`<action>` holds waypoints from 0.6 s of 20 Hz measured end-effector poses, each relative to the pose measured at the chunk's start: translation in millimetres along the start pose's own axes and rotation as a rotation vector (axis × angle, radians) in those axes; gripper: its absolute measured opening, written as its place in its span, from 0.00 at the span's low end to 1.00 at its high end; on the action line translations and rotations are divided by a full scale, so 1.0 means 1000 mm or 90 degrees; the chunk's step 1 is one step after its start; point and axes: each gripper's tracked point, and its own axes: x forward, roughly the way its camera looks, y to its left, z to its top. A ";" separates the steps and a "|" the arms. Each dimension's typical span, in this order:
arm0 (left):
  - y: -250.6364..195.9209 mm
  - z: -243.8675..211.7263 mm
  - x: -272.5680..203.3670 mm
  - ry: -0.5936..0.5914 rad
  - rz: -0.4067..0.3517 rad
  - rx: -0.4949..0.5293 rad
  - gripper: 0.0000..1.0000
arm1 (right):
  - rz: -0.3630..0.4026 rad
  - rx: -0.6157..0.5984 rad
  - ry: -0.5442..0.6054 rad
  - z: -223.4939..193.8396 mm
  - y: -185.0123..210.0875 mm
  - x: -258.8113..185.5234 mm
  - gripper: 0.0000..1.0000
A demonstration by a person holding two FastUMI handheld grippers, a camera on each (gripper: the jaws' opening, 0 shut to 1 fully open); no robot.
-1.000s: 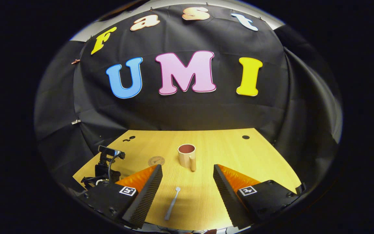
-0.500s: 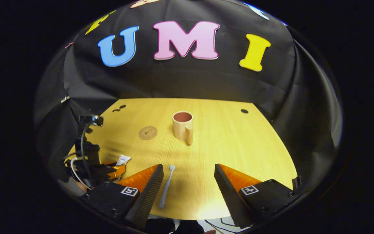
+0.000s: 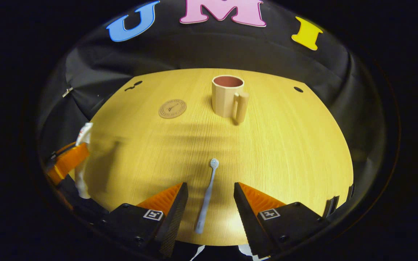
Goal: Put the toothbrush and toothpaste on the desktop into the cup, then pick up the cup and place it on the coaster on the desktop.
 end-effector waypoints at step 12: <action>0.029 0.003 -0.019 -0.010 0.007 -0.010 0.20 | -0.025 0.002 0.077 -0.029 0.008 0.044 0.45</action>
